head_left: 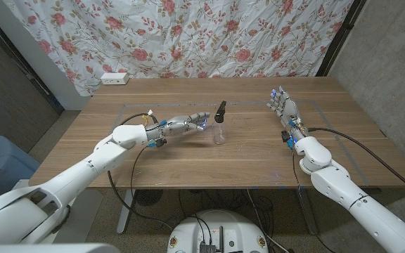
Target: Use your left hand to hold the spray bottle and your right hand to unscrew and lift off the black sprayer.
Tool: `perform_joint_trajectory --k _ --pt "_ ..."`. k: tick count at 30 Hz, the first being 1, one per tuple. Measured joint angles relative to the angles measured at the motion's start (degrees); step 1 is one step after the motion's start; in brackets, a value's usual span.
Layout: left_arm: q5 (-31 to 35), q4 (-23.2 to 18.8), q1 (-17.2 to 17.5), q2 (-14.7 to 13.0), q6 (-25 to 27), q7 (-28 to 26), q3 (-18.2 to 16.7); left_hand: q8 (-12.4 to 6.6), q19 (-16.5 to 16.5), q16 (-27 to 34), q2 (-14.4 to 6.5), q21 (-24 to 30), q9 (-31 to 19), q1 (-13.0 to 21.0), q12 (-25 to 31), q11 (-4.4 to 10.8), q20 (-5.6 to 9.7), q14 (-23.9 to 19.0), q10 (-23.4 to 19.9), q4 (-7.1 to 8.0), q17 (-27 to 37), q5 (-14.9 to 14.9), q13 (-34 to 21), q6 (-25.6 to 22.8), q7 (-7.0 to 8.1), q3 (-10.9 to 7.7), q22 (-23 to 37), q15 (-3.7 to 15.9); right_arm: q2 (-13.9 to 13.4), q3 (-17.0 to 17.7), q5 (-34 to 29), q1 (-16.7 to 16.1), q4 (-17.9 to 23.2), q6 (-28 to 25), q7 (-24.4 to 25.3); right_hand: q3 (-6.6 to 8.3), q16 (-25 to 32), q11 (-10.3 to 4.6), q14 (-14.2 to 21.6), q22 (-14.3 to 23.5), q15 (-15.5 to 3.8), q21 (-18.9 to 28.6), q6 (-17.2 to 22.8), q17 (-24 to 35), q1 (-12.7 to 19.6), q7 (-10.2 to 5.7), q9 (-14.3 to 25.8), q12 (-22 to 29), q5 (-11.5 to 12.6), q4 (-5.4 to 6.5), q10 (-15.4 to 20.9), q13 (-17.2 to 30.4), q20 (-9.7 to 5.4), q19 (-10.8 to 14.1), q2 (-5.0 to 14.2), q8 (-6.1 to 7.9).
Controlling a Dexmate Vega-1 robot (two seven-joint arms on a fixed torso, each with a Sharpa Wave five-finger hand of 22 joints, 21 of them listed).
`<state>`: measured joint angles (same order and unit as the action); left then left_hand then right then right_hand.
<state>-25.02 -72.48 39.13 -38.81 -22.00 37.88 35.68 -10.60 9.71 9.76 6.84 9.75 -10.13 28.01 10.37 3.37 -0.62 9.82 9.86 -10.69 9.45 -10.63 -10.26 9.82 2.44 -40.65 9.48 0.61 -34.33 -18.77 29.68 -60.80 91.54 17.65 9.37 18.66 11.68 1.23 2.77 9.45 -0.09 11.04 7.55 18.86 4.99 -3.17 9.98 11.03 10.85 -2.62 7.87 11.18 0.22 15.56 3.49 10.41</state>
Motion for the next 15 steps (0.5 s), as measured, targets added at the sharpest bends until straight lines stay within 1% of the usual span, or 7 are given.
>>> perform_joint_trajectory --k 8,9,10,15 --pt "0.72 1.03 -0.10 1.32 -0.05 -1.18 0.69 -0.45 0.00 0.22 0.30 0.00 0.00 0.30 0.24 0.00 0.00 0.00 0.00 0.00 0.00 0.00 0.00 0.00 0.00 0.00 0.00 0.00 0.13 0.13 0.28 0.03 -0.48 0.46 -0.32 0.00 0.00 0.00 0.00 0.00 0.00 0.00 0.00 0.01 0.03 0.00 0.00 0.00 0.00 0.00 0.00 0.00 -0.01 0.00 0.03 0.00" --pt "0.79 1.19 -0.15 1.51 -0.07 -1.34 0.78 -0.45 0.00 0.22 0.50 0.00 0.00 0.50 0.24 0.00 0.00 0.00 0.00 0.00 0.00 0.06 0.00 0.00 0.00 0.00 0.00 0.00 0.14 0.15 0.31 0.03 -0.52 0.53 -0.34 0.00 0.00 0.00 0.00 0.00 0.00 0.00 0.00 0.00 0.63 0.00 0.00 0.00 0.00 0.00 0.00 0.00 -0.01 -0.01 0.63 0.00" --pt "0.80 1.25 -0.16 1.59 -0.08 -1.40 0.82 -0.45 0.00 0.22 0.53 0.13 0.00 0.53 0.24 0.00 0.00 0.00 0.00 0.00 0.00 0.25 0.00 0.00 0.00 0.00 0.00 0.00 0.14 0.17 0.35 0.03 -0.56 0.60 -0.37 -0.16 0.00 0.00 0.00 0.00 0.00 0.00 0.00 0.01 0.75 0.00 0.00 0.00 0.00 -0.16 0.00 0.00 -0.01 -0.01 0.75 0.00" --pt "1.02 1.90 -0.25 2.47 -0.30 -2.01 1.18 -0.89 0.00 0.44 0.75 0.39 0.00 0.76 0.50 0.00 0.00 0.00 -0.01 0.24 0.00 0.27 0.00 0.00 0.01 0.24 -0.01 0.00 0.14 0.33 0.48 -0.04 -0.65 0.81 -0.56 -0.24 0.00 0.00 0.00 0.00 0.00 0.00 -0.01 0.01 0.74 -0.01 0.00 0.00 0.00 -0.24 0.00 0.00 -0.01 -0.01 0.74 0.00"
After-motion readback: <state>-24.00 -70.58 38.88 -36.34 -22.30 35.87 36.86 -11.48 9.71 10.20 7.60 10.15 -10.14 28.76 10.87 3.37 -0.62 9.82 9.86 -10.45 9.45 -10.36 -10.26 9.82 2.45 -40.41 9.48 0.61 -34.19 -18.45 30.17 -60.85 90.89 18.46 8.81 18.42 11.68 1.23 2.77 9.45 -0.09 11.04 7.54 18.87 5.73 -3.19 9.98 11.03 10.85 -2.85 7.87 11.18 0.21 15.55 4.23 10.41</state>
